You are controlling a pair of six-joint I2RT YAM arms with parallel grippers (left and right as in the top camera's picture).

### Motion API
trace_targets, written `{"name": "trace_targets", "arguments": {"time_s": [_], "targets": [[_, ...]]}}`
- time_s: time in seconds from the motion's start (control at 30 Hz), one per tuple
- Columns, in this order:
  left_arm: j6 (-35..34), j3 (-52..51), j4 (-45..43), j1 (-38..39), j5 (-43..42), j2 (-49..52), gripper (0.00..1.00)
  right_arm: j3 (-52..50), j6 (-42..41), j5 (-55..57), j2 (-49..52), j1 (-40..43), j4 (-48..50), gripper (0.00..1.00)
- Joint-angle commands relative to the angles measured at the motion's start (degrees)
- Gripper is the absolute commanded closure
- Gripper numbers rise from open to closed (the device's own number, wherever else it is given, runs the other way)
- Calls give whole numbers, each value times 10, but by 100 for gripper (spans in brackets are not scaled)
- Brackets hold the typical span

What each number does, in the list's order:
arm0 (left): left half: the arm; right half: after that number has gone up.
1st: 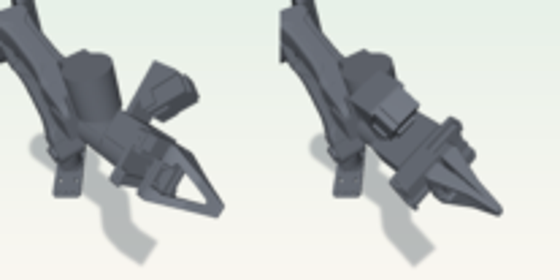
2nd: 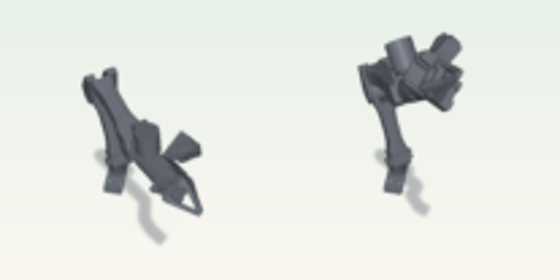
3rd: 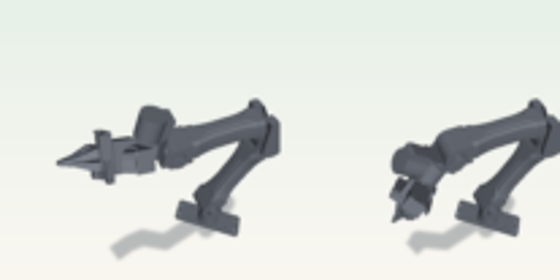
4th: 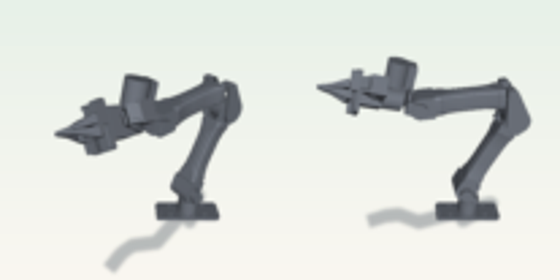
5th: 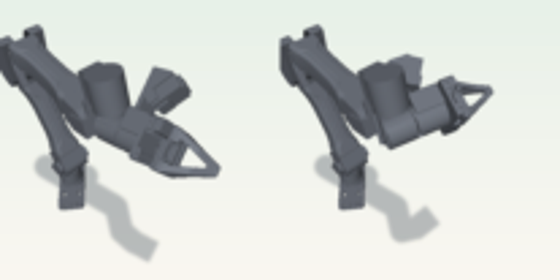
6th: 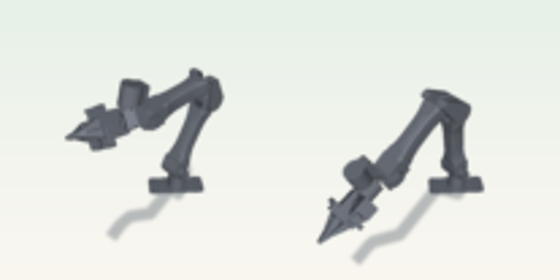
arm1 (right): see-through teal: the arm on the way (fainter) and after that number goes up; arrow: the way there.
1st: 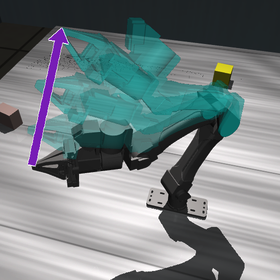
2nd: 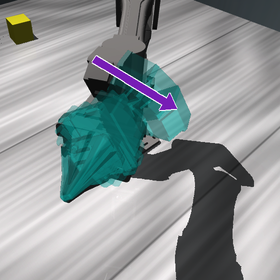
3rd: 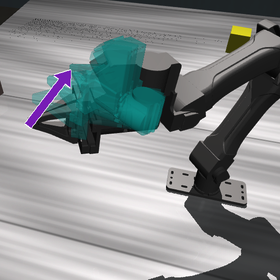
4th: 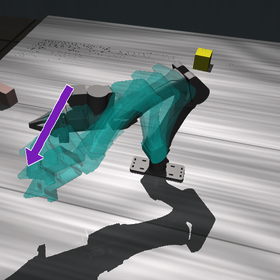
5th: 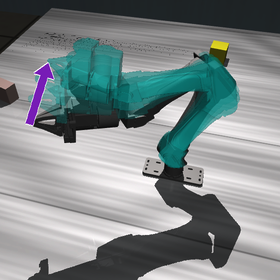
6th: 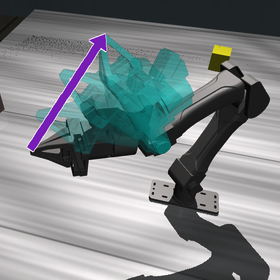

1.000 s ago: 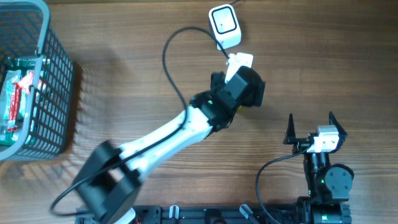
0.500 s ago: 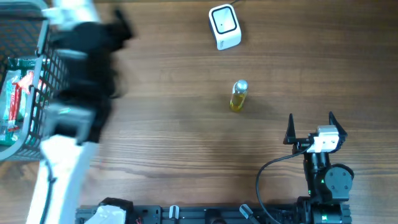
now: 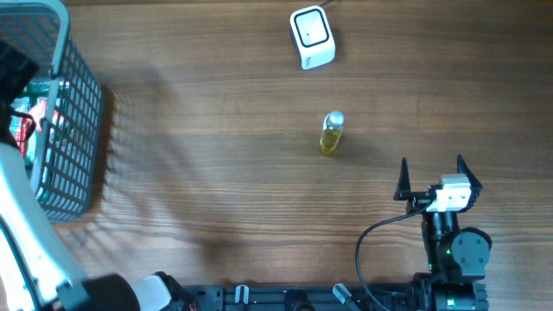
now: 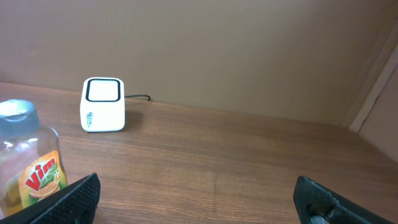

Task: Scan the item barcode
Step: 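Reach the left gripper back into the basket and grasp the red carton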

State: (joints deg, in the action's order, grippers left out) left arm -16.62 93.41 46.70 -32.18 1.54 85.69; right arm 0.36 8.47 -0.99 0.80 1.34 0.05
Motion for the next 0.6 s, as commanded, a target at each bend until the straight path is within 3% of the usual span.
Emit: {"name": "trace_targets", "arguments": {"time_s": [0.0,0.2,0.3,0.57], "targets": [[30,5,28,-14,-21,57,0,-1,5,9,-2,1,3,0],[43,5,70,-44,-34,162,0,-1,5,9,-2,1,3,0],[43,5,70,-52,-69,195,0,-1,5,9,-2,1,3,0],[42,3,70,-53,-71,263,0,-1,5,9,-2,1,3,0]]}}
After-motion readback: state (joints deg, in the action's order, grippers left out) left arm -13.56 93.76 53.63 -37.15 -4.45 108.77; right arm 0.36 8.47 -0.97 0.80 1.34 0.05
